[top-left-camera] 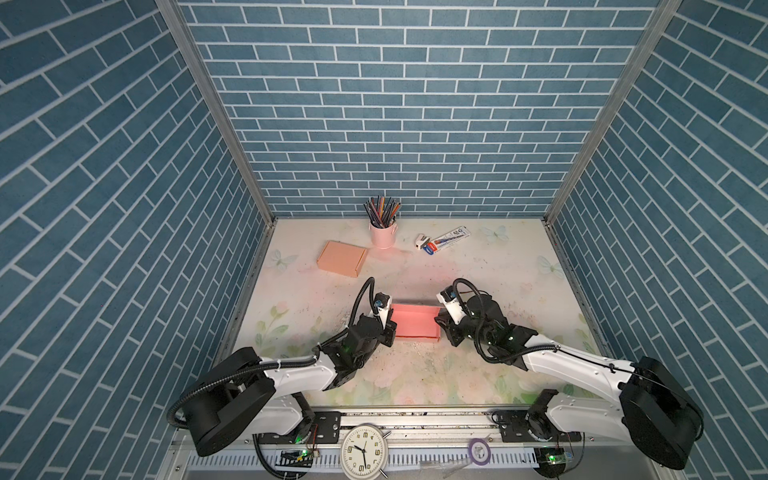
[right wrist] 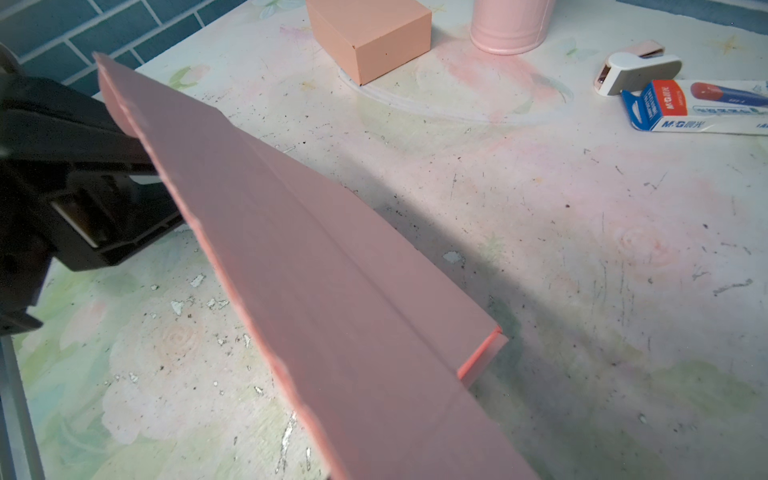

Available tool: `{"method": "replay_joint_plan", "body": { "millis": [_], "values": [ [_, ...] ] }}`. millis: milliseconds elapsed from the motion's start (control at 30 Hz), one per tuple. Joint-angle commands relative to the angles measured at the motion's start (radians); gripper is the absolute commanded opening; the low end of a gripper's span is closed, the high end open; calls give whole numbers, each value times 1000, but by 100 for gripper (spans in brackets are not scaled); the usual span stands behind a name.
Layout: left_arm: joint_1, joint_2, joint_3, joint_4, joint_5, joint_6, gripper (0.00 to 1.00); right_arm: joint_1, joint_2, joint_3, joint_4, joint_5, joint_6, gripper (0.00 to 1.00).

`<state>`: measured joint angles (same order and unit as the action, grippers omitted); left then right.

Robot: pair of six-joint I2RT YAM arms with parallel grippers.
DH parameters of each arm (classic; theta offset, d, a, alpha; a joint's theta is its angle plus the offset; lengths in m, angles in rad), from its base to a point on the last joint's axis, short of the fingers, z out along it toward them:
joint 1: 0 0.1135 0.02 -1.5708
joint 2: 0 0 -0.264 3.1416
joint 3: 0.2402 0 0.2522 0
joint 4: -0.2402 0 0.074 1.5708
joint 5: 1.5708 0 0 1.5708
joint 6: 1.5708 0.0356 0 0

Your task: Fold the paper box

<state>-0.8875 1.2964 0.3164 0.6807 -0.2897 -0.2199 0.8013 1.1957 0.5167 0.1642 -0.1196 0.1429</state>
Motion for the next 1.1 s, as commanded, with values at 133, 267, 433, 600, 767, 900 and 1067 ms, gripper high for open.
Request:
{"method": "replay_joint_plan", "body": {
  "millis": [133, 267, 433, 600, 767, 900, 1067],
  "values": [
    [-30, 20, -30, -17, 8, -7, 5, 10, -76, -42, -22, 11, 85, 31],
    [-33, 20, -31, -16, 5, -8, 5, 12, -163, -57, -63, 22, 98, 39],
    [-37, 19, -30, -21, 0, -6, 5, 27, -328, -96, -62, 63, 69, 40],
    [-43, 21, -33, -17, -9, -7, 5, 30, -465, -116, -62, 119, 67, 44],
    [-48, 20, -31, -21, -16, -7, 6, 31, -434, -14, -163, 201, 125, 46],
    [-49, 23, -24, -22, -20, -2, 6, 32, -404, 63, -184, 218, 156, 46],
    [-54, 24, -22, -21, -27, 2, 6, 30, -300, 154, -198, 204, 154, 48]
  ]
}}
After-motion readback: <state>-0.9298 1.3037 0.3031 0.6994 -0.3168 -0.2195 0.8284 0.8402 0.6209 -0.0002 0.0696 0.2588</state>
